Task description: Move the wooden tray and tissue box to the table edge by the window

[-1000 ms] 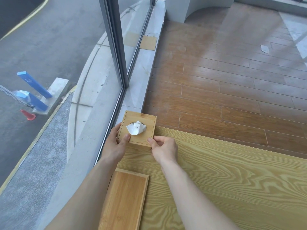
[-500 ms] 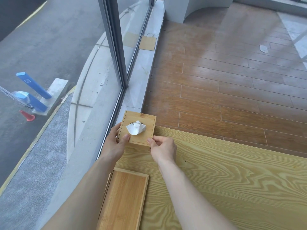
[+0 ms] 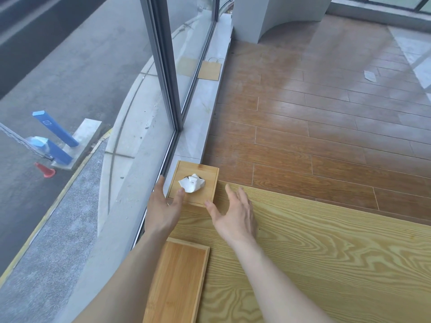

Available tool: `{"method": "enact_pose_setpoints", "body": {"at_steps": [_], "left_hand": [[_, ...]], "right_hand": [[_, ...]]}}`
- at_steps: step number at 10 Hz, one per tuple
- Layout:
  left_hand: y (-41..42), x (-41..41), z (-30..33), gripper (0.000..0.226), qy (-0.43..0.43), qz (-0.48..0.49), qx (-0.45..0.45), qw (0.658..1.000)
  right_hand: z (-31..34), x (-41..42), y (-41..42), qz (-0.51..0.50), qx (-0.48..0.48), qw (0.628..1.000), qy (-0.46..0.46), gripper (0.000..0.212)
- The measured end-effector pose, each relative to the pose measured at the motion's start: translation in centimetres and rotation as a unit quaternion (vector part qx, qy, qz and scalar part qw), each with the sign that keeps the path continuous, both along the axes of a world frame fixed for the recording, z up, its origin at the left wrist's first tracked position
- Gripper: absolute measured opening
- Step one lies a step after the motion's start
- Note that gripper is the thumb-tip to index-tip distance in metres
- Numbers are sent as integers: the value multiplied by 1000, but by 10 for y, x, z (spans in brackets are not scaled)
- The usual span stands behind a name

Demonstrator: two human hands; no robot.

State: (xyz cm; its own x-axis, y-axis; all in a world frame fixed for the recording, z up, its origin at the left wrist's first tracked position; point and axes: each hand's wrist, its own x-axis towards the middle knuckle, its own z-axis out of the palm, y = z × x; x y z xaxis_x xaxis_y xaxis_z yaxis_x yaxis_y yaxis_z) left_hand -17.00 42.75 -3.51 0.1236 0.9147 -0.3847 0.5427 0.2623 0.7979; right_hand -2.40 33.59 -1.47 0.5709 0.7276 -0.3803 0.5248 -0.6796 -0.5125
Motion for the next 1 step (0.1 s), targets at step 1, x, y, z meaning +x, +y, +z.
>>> {"method": "enact_pose_setpoints", "body": {"at_steps": [1], "left_hand": [[-5, 0, 6, 85, 91, -37, 69, 993]], "right_hand": [[1, 17, -16, 62, -36, 996, -60, 97]]}}
